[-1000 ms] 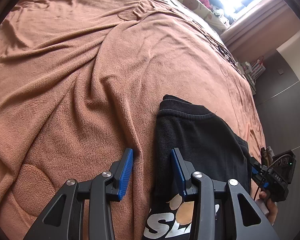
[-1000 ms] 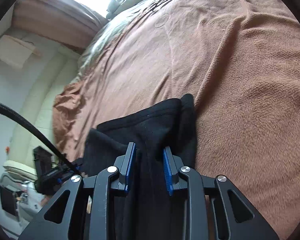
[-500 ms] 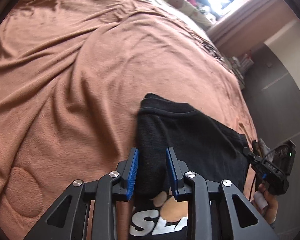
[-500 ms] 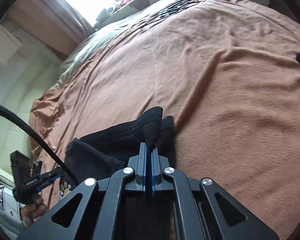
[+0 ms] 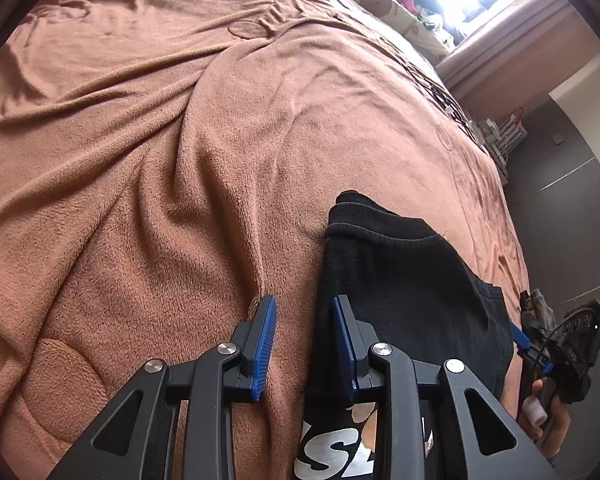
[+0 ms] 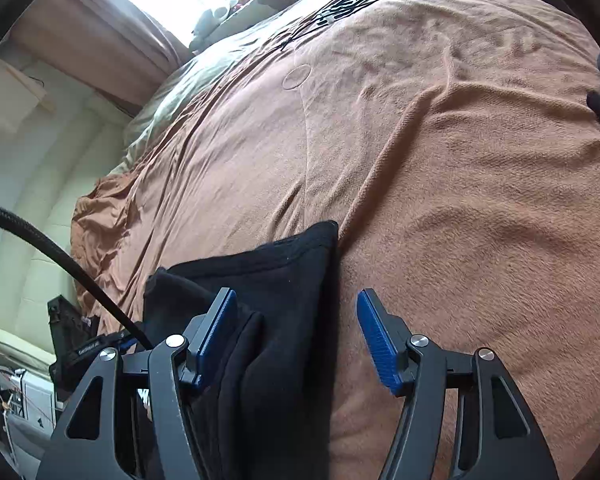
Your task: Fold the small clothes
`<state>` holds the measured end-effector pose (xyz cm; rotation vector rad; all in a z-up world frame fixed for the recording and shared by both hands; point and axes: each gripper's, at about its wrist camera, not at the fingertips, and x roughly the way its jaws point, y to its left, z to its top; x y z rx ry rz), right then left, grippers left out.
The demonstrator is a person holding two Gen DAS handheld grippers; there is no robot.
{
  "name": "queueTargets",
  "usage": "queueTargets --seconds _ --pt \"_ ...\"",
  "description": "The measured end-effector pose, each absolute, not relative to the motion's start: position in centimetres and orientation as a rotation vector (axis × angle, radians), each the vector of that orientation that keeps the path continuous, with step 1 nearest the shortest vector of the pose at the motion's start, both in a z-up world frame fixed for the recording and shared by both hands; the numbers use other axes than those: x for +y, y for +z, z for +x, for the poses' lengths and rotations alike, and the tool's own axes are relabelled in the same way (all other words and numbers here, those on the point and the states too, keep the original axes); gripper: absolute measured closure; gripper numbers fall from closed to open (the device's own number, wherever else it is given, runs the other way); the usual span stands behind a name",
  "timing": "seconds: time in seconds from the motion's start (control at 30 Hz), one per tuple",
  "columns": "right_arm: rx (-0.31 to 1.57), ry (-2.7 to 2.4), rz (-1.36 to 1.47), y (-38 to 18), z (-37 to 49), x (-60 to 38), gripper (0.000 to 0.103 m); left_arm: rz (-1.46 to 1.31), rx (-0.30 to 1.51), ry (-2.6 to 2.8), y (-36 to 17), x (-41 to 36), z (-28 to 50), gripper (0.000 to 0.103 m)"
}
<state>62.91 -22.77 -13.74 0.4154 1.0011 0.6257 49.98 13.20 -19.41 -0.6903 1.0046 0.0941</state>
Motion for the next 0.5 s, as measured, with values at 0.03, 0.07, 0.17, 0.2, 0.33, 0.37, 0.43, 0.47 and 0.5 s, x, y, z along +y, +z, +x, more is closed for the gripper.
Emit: queueTargets --seconds 0.03,0.07,0.17,0.2,0.33,0.37,0.43,0.47,0.5 --pt "1.015 0.646 0.422 -14.1 62.9 -22.9 0.042 -0.685 1.005 0.095 -19.4 13.2 50.0 0.072" --pt "1.033 0.661 0.425 -14.7 62.9 -23.0 0.042 -0.678 1.007 0.094 -19.4 13.1 50.1 0.072" --pt "1.098 0.723 0.441 -16.1 63.2 -22.7 0.042 -0.656 1.013 0.083 -19.7 13.0 50.6 0.072" --pt "1.110 0.731 0.437 -16.4 63.3 -22.5 0.042 -0.659 1.017 0.075 -19.9 13.1 50.7 0.072" --pt "1.125 0.818 0.471 -16.9 64.0 -22.1 0.042 -0.692 1.015 0.044 -20.1 13.4 51.2 0.072" --pt "1.126 0.834 0.476 -17.0 64.2 -21.9 0.043 -0.698 1.015 0.033 -20.2 13.4 51.4 0.072" --pt "1.134 0.862 0.470 -17.3 64.8 -21.1 0.047 -0.709 1.013 0.015 -20.3 13.2 51.9 0.072" --pt "1.139 0.869 0.464 -17.5 65.1 -20.7 0.050 -0.709 1.013 0.007 -20.4 13.1 52.2 0.072" --pt "1.141 0.872 0.455 -17.7 65.4 -20.3 0.051 -0.707 1.013 -0.006 -20.4 12.8 52.5 0.072"
